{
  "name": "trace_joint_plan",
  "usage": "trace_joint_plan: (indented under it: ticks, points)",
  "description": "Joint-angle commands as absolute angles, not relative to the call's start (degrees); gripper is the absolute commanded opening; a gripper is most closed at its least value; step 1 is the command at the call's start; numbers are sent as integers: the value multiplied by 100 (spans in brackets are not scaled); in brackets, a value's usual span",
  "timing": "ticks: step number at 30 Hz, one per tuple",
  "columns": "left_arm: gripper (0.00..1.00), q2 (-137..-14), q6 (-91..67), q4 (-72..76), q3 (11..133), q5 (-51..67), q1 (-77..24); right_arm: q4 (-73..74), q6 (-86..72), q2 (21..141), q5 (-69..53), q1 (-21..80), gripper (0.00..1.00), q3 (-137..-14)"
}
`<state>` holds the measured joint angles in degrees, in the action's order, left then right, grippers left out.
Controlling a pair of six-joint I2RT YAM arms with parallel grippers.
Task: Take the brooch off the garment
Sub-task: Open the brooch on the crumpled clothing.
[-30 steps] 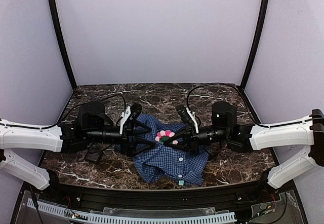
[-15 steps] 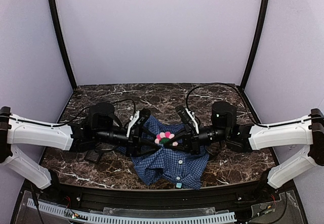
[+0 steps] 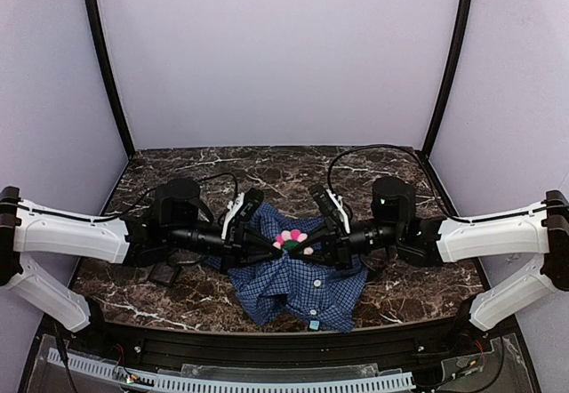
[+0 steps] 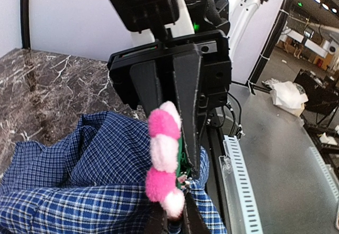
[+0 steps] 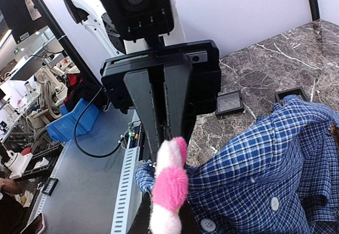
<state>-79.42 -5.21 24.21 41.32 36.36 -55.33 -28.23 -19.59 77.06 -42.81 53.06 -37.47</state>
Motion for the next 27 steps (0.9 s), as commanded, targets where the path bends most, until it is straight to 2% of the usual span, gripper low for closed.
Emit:
trace_joint_plan:
  ticks: [1,5,8,10,14,16,27]
  points:
    - [1,-7964,-681,2974,4166,3824,-5555,-2783,-1854,7745,-4117,5289,4,-3836]
    - [1,-7906,-787,2717,4149,3328,-5551,-2492,-1726,7503,-3487,5299,44,-3801]
    - [1,-7874,-922,2551,4168,3135,-5549,-2222,-1564,7289,-2864,5330,64,-3780]
    - [1,-7879,-1004,2424,4193,3030,-5546,-2037,-1436,7210,-2474,5414,71,-3813]
    - [1,-7910,-1080,2074,4308,2789,-5553,-1885,-1242,7147,-2027,5617,73,-3870]
    - [1,-7914,-1110,1984,4329,2684,-5549,-1807,-1159,7157,-1834,5704,71,-3924]
    - [1,-8039,-1166,1834,4438,2649,-5553,-1602,-958,7379,-1299,6006,43,-4178]
